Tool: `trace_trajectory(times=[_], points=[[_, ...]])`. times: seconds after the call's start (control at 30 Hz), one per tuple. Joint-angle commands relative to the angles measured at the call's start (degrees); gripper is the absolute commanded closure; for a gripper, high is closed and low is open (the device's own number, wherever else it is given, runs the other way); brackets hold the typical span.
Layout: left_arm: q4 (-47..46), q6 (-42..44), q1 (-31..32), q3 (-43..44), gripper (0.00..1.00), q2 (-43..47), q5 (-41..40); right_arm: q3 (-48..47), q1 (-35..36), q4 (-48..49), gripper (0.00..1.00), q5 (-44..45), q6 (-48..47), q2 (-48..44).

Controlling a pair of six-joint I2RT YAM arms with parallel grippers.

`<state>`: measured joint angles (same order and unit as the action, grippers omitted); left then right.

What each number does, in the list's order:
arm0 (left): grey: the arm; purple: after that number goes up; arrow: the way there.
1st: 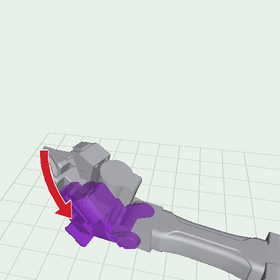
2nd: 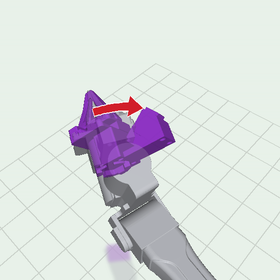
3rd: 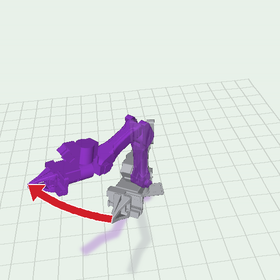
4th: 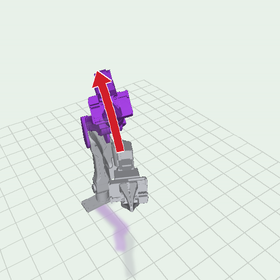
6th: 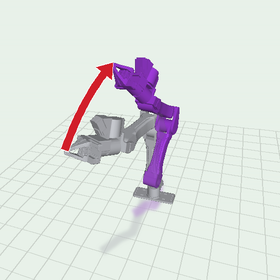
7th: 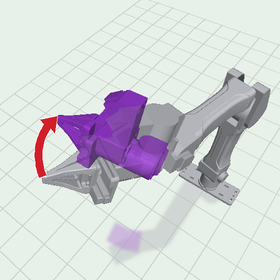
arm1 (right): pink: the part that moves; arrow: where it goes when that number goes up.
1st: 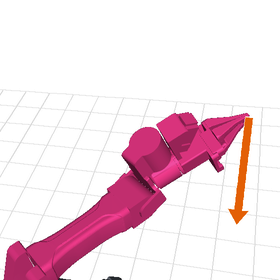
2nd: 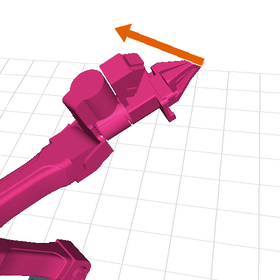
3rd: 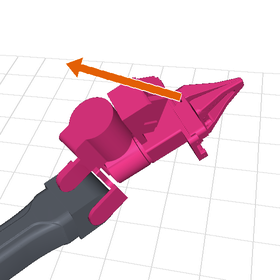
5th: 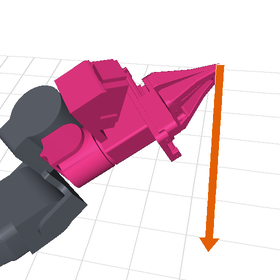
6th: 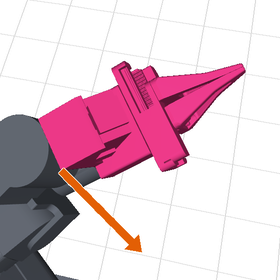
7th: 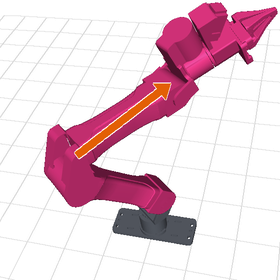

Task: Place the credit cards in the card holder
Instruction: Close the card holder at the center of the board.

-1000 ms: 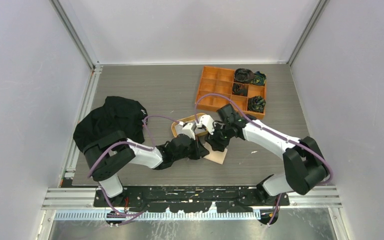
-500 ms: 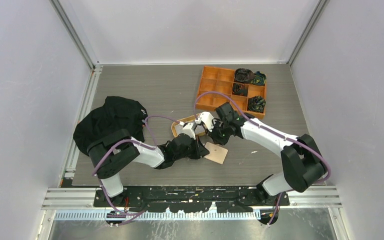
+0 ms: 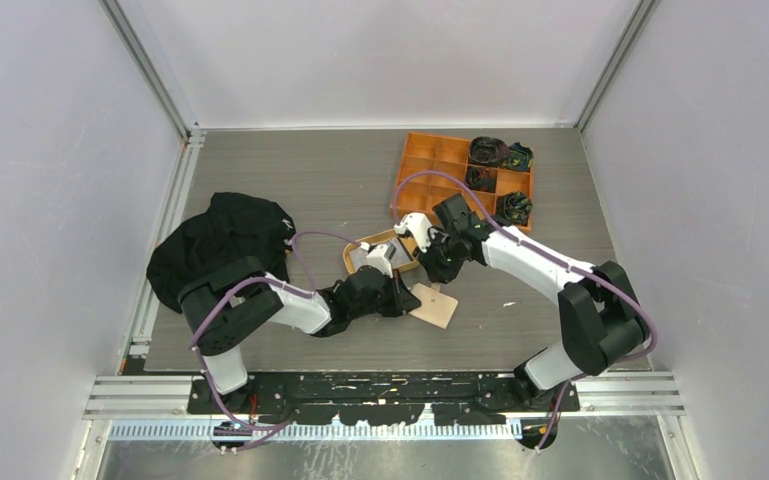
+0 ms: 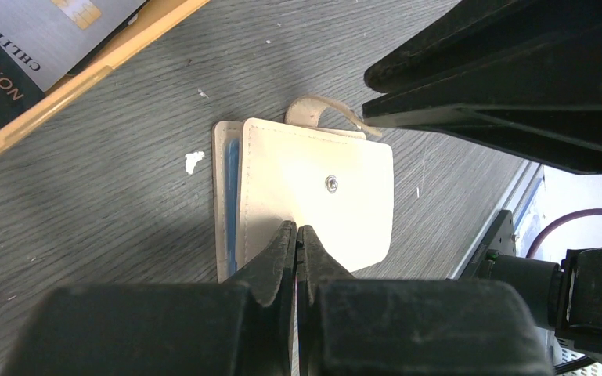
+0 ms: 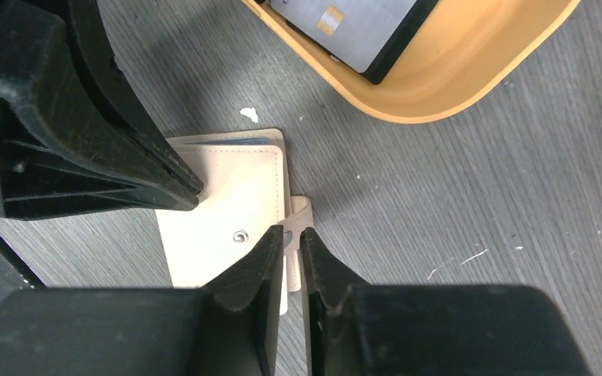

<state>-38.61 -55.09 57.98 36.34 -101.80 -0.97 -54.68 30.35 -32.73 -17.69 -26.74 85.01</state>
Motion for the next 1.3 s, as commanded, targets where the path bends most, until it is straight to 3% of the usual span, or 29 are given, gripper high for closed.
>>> trace_trajectory(times=[0.0,0.47,0.83,1.27], points=[[-1.16,0.6,-0.4,1.24,1.0,-0.99,0.08,-3.05,0.04,-2.4,0.77,-0.51,0.25,1.45],[-0.95,0.51,-0.63,1.59,1.0,-1.21,0.7,-2.94,0.25,-3.39,0.6,-4.23,-0.31,-1.4],[-1.09,0.44,-0.65,1.81,1.0,-1.63,0.71,-4.06,1.88,-2.9,0.69,3.16,0.19,2.52],[-1.21,0.33,-0.6,1.89,1.0,-1.96,0.71,-4.37,1.87,-3.01,0.82,3.63,0.64,1.74]])
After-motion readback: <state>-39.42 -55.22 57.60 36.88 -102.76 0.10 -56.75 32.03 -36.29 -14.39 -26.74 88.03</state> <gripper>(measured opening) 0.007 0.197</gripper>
